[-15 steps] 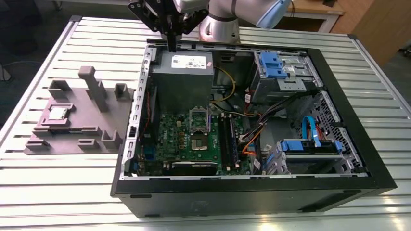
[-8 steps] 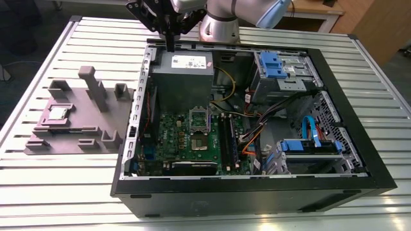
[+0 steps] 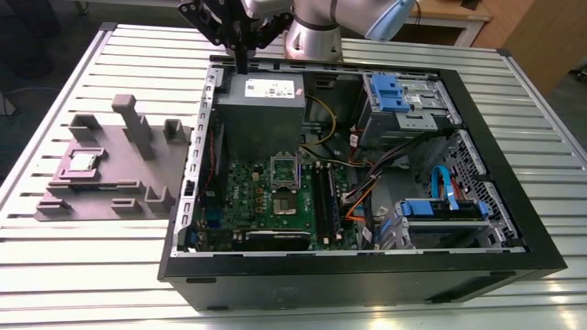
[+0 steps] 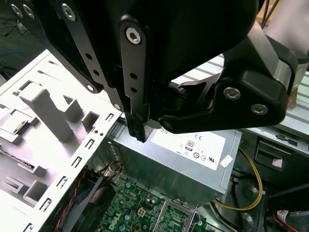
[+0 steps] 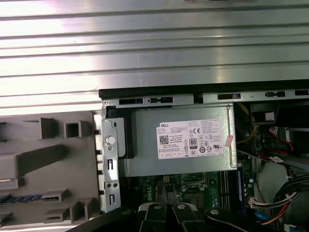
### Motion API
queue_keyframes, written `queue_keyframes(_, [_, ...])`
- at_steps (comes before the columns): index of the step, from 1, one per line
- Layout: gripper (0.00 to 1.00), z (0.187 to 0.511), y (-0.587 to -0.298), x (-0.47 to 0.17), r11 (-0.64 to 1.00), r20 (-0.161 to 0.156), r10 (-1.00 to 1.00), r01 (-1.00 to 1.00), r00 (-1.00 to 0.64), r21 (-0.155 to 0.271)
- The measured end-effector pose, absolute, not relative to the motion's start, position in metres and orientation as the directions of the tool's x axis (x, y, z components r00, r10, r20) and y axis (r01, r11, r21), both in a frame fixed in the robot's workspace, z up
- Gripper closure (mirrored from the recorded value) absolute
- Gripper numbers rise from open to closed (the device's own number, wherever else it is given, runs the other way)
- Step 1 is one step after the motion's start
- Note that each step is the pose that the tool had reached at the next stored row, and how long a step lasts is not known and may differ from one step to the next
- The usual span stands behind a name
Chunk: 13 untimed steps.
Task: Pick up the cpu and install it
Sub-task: 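Reach for the cpu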
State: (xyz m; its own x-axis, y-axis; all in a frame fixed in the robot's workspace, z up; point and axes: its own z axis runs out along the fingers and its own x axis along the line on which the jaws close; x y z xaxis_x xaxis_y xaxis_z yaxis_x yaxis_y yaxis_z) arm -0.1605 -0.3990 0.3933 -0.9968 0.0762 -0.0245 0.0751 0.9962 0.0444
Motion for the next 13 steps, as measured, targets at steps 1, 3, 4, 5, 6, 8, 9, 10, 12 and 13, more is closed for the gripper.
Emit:
queue_keyframes(1, [0.89,0.3933,-0.3989,-0.1612,0.996,-0.024,0.076,0.075,-0.997,0.044])
queue_keyframes(3, [0.89,0.3933,-0.3990,-0.1629,0.996,-0.024,0.076,0.075,-0.997,0.044])
queue_keyframes(4, [0.89,0.3933,-0.3990,-0.1638,0.996,-0.024,0.076,0.075,-0.997,0.044])
queue_keyframes(5, [0.89,0.3933,-0.3989,-0.1646,0.996,-0.024,0.076,0.075,-0.997,0.044])
queue_keyframes(6, [0.89,0.3933,-0.3989,-0.1655,0.996,-0.025,0.076,0.075,-0.997,0.044])
queue_keyframes(8, [0.89,0.3933,-0.3989,-0.1672,0.996,-0.024,0.076,0.075,-0.997,0.044])
queue_keyframes(9, [0.89,0.3933,-0.3989,-0.1680,0.996,-0.025,0.076,0.075,-0.997,0.044])
queue_keyframes(10, [0.89,0.3933,-0.3989,-0.1687,0.996,-0.024,0.076,0.075,-0.997,0.044])
queue_keyframes(12, [0.89,0.3933,-0.3989,-0.1704,0.996,-0.024,0.076,0.075,-0.997,0.044])
queue_keyframes(13, [0.89,0.3933,-0.3989,-0.1712,0.996,-0.024,0.076,0.075,-0.997,0.044])
